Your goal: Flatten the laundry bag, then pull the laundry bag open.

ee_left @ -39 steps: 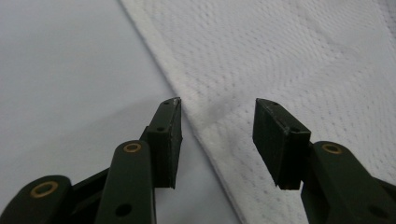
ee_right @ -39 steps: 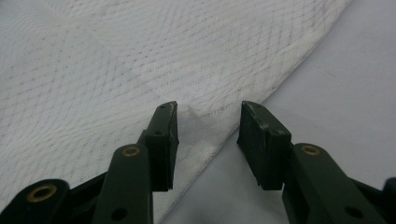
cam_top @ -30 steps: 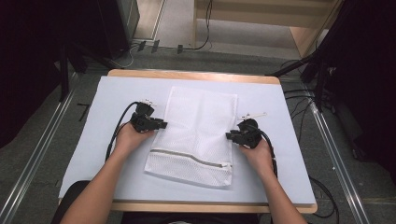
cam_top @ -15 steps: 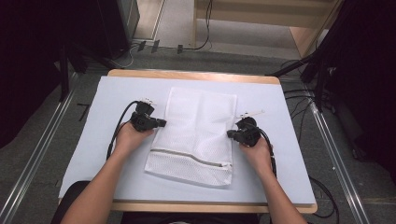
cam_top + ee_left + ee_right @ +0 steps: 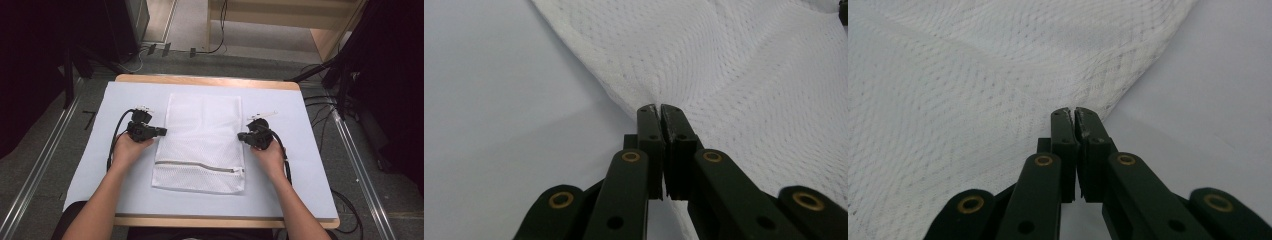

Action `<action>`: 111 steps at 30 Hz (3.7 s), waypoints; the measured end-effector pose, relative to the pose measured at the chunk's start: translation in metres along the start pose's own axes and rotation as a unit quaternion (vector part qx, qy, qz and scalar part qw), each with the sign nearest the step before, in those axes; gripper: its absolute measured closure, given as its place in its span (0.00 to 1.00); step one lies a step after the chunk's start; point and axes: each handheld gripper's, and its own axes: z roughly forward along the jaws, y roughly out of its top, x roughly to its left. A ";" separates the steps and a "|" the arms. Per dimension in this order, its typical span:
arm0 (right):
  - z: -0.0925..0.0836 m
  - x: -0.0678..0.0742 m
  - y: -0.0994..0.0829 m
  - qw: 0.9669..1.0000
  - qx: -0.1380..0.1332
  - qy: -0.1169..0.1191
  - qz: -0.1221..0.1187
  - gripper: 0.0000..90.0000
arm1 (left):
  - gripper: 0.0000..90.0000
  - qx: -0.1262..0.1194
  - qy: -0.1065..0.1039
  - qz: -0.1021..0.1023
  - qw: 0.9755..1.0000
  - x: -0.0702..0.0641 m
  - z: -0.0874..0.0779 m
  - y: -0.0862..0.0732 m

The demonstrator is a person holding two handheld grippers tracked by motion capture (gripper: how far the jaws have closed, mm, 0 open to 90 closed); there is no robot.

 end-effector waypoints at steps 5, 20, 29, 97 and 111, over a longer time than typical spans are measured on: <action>0.010 0.005 0.008 1.000 -0.004 0.007 -0.012 0.99 | 0.99 -0.008 0.010 -0.015 1.000 0.007 -0.009 -0.008; 0.016 0.006 0.012 1.000 -0.005 0.013 -0.010 0.86 | 0.82 -0.023 0.009 -0.022 0.999 0.013 -0.014 -0.012; 0.008 0.008 0.010 1.000 -0.006 0.024 -0.009 0.78 | 0.68 -0.016 -0.016 -0.023 0.999 0.011 -0.016 -0.007; -0.027 0.052 -0.049 0.993 0.060 0.096 -0.024 1.00 | 0.46 0.006 -0.084 0.095 0.992 -0.073 -0.003 0.017; -0.029 0.062 -0.046 0.992 0.047 0.106 -0.046 1.00 | 0.47 0.006 -0.088 0.100 0.991 -0.079 -0.004 0.018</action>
